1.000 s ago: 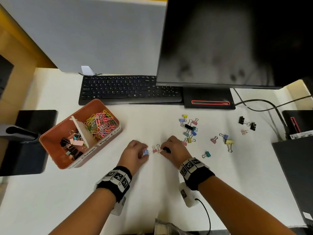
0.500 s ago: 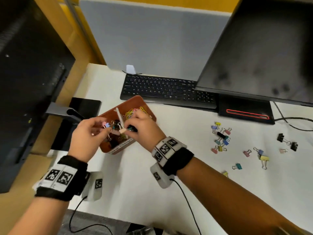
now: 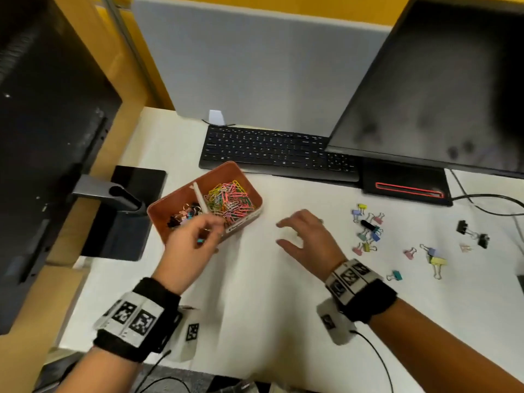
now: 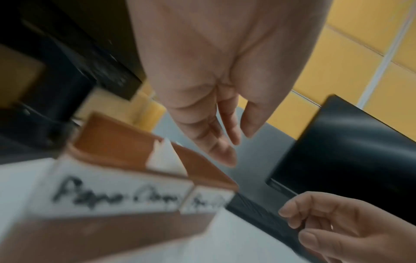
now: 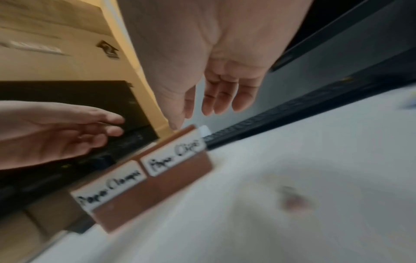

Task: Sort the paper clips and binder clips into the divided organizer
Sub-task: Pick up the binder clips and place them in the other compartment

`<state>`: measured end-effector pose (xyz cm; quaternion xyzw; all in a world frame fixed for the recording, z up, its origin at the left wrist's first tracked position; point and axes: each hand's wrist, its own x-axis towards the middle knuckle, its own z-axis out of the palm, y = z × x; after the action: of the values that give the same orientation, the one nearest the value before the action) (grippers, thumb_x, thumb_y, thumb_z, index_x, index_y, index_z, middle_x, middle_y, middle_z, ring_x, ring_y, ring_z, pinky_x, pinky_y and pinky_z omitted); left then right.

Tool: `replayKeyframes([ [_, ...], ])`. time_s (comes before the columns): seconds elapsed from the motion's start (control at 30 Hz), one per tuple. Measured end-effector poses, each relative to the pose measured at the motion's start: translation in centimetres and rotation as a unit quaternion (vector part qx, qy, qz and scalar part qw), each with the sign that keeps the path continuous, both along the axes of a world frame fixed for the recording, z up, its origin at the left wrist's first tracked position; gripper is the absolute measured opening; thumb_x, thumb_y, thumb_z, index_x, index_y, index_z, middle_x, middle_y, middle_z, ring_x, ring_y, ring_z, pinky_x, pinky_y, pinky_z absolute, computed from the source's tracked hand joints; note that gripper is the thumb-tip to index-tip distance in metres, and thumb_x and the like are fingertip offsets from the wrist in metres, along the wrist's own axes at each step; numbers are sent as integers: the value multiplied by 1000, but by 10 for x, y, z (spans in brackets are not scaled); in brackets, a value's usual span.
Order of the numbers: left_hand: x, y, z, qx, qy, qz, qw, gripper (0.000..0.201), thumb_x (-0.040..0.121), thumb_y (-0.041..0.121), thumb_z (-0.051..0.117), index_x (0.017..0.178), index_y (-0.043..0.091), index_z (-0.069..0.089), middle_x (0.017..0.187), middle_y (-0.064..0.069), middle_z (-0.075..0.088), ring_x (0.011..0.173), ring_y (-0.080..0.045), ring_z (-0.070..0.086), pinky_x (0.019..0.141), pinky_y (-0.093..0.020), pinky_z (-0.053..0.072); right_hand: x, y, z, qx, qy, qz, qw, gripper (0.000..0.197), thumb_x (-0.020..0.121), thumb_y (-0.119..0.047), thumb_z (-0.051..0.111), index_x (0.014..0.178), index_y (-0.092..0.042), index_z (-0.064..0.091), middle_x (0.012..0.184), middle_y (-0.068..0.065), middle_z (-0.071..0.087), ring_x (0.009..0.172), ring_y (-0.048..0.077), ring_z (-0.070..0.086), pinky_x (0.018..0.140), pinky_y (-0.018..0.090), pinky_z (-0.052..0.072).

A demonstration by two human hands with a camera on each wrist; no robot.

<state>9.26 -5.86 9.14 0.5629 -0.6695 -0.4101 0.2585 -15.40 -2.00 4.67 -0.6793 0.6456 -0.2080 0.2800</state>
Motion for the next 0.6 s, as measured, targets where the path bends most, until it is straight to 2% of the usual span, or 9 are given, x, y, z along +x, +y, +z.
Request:
replayKeyframes([
  [0.07, -29, 10, -17, 17, -9, -70, 997, 18, 86, 15, 61, 102, 23, 62, 103, 5, 64, 83, -2, 61, 66, -9, 49, -43, 26, -13, 47, 55, -36, 997, 38, 78, -36, 69, 114, -30, 56, 107, -9, 46, 96, 12, 49, 89, 37, 49],
  [0.13, -57, 17, -37, 44, -31, -131, 990, 27, 84, 17, 64, 109, 25, 59, 112, 4, 57, 91, -4, 59, 71, -12, 50, -80, 52, -21, 113, 110, -72, 985, 50, 74, -40, 73, 118, -30, 52, 115, -4, 45, 107, 18, 48, 90, 36, 48],
  [0.2, -84, 21, -59, 54, -76, -190, 977, 39, 83, 22, 65, 119, 29, 54, 121, 4, 47, 108, -11, 53, 87, -20, 47, -109, 77, -26, 176, 141, -110, 968, 61, 69, -45, 75, 122, -31, 49, 121, -1, 43, 111, 21, 46, 88, 36, 49],
  [0.27, -109, 21, -77, 52, -121, -227, 965, 50, 81, 25, 66, 127, 30, 48, 132, 1, 40, 124, -18, 41, 103, -25, 35, -130, 99, -30, 219, 154, -126, 955, 65, 68, -48, 75, 124, -33, 46, 122, 1, 40, 110, 22, 44, 87, 36, 49],
  [0.33, -132, 20, -90, 60, -156, -239, 957, 56, 80, 24, 67, 131, 30, 45, 140, -2, 34, 131, -23, 32, 108, -29, 26, -142, 117, -35, 252, 153, -118, 948, 63, 72, -44, 74, 127, -33, 46, 125, 2, 37, 112, 22, 41, 91, 35, 46],
  [0.43, -152, 18, -106, 42, -168, -256, 951, 52, 78, 19, 69, 126, 24, 51, 129, -3, 44, 121, -24, 41, 99, -21, 24, -146, 129, -45, 245, 128, -116, 954, 53, 80, -33, 69, 129, -29, 50, 129, 3, 38, 114, 22, 41, 98, 30, 39],
  [0.53, -163, 22, -117, 7, -165, -273, 948, 37, 78, 7, 66, 113, 17, 61, 108, 1, 51, 101, -18, 46, 84, -6, 22, -148, 131, -53, 210, 82, -138, 964, 35, 84, -25, 65, 119, -22, 61, 120, 3, 47, 106, 20, 45, 93, 24, 35],
  [0.57, -164, 23, -120, 1, -163, -269, 949, 31, 79, 3, 63, 108, 15, 64, 104, 0, 52, 96, -16, 44, 82, -6, 26, -148, 131, -56, 194, 70, -136, 969, 28, 85, -22, 64, 113, -19, 65, 115, 4, 51, 102, 21, 47, 91, 25, 37],
  [0.6, -166, 24, -122, -4, -160, -264, 951, 27, 79, 0, 62, 102, 14, 66, 100, -1, 55, 92, -16, 45, 83, -12, 34, -149, 130, -58, 177, 64, -128, 974, 22, 84, -19, 65, 105, -16, 68, 110, 6, 56, 98, 24, 50, 90, 29, 40],
])
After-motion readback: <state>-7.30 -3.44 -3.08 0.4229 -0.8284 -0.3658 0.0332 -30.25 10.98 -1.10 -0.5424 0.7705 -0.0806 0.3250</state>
